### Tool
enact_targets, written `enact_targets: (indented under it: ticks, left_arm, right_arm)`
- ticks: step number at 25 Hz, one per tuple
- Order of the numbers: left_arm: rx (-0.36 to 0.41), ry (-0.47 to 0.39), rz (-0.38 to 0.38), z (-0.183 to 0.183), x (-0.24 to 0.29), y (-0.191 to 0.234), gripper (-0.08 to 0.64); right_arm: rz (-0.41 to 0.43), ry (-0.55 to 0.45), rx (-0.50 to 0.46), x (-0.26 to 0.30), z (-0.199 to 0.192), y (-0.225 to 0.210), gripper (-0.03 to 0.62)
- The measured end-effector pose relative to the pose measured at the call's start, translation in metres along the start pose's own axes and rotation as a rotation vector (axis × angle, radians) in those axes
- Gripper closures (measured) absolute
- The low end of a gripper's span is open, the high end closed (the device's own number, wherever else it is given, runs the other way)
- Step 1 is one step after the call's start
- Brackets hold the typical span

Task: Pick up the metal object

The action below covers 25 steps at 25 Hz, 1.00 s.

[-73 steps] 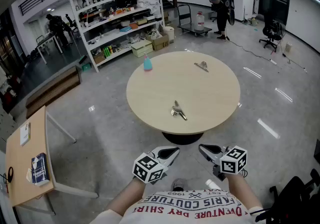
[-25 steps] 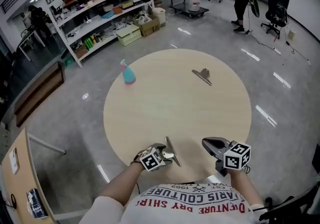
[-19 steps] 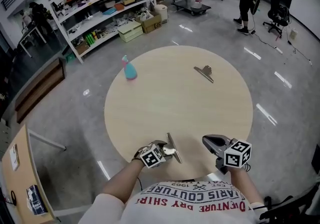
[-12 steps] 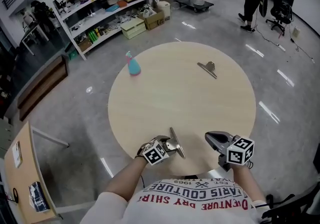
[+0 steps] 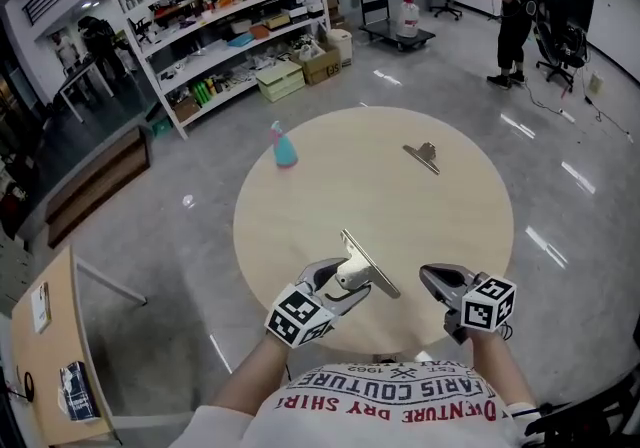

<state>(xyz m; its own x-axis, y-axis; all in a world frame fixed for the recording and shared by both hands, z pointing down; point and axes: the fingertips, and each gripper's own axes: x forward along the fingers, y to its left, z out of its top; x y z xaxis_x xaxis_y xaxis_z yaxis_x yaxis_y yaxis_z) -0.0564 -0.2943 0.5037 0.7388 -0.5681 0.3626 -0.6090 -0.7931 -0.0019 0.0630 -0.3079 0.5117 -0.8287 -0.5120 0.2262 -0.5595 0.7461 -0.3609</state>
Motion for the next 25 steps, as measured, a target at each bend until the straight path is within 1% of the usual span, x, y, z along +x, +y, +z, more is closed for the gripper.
enact_targets:
  ticks: [2, 13, 17, 25]
  left_arm:
    - [-0.007, -0.022, 0.009, 0.009, -0.007, -0.006, 0.278]
    - [0.009, -0.018, 0.043, 0.017, -0.022, -0.021, 0.278]
    - [0.027, -0.014, 0.055, 0.019, -0.026, -0.026, 0.278]
    - [0.024, -0.004, 0.058, 0.015, -0.032, -0.032, 0.278]
  right_arm:
    - [0.006, -0.011, -0.02, -0.003, 0.008, 0.006, 0.591]
    - [0.033, -0.021, -0.083, -0.007, 0.022, 0.034, 0.591]
    - [0.041, -0.013, -0.098, -0.009, 0.02, 0.04, 0.591]
    - [0.057, -0.001, -0.126, -0.01, 0.017, 0.052, 0.592]
